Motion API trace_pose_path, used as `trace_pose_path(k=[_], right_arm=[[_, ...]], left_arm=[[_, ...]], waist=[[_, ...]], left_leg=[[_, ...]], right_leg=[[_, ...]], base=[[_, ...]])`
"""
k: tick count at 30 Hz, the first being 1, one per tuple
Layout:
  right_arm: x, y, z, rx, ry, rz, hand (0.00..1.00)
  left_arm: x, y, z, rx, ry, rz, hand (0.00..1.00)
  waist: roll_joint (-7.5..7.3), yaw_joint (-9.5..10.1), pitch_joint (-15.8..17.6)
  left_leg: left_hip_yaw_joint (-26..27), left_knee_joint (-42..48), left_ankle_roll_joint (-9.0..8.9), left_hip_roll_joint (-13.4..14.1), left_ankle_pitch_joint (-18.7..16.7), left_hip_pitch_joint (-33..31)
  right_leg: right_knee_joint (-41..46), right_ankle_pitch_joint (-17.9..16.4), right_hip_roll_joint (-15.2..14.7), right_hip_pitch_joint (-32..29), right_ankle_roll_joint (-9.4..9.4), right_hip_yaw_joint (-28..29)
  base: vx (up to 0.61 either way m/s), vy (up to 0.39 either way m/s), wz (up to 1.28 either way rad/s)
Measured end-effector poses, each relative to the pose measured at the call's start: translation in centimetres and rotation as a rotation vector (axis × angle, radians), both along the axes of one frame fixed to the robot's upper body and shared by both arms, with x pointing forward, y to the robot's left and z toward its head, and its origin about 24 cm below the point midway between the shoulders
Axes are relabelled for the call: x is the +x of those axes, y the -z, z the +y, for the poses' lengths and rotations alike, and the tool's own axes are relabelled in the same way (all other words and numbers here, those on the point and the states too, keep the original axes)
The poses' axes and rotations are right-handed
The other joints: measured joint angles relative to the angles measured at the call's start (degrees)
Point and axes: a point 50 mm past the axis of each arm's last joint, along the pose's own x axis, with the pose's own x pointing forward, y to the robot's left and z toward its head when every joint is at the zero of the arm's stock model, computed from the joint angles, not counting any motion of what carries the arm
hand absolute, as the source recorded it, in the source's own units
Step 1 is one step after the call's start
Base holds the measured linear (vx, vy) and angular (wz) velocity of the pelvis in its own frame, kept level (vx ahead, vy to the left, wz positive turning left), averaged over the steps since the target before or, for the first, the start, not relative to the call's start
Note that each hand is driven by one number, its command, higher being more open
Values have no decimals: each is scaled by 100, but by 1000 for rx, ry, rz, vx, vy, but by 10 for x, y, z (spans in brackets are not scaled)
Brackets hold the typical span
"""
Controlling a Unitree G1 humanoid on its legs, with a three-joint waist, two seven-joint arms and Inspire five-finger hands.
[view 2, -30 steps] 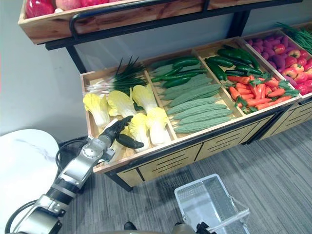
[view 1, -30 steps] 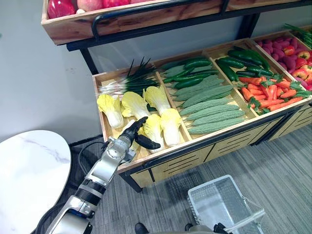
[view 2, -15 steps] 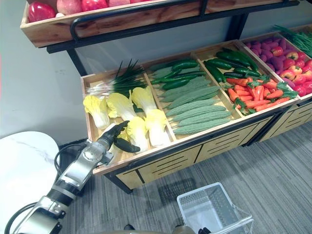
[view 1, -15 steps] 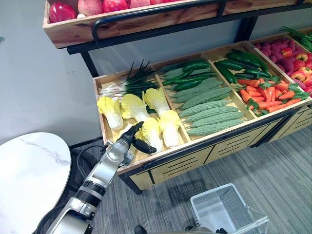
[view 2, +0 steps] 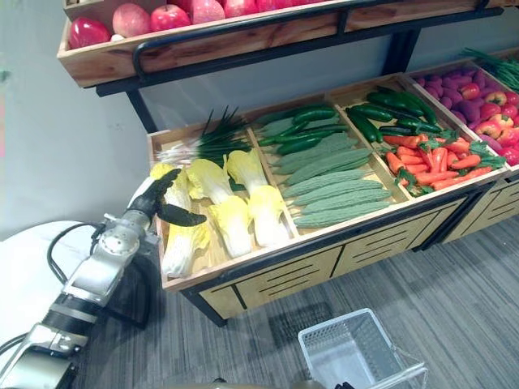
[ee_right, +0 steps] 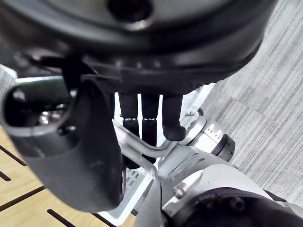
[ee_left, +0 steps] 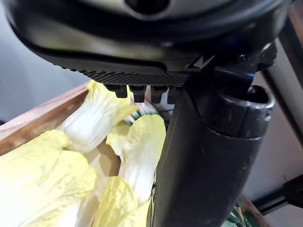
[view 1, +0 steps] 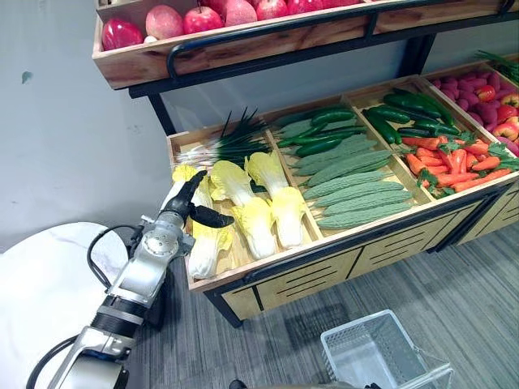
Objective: Pick vegetable in the basket
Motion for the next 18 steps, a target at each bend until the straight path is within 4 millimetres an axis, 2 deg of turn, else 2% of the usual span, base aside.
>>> trace_pose_path(k=[12,18], right_arm=[[-7,0,0,4,14,10,0],[-6,0,1,7,13,7,0]], left_arm=[[-2,6,-5,-38,86,69,100],[-11,27,-11,-22,94,152,100]], waist=[[-2,11,-11],[-4,6,-9]], left_leg=[[-2,1,2,2,2,-25],[-2,0,-1,2,0,-30]], right_leg=[[2,-2,0,-6,0,-9],[3,-5,-1,-14,-2,-10]], base=[[-5,-3,0],[0,0,0]])
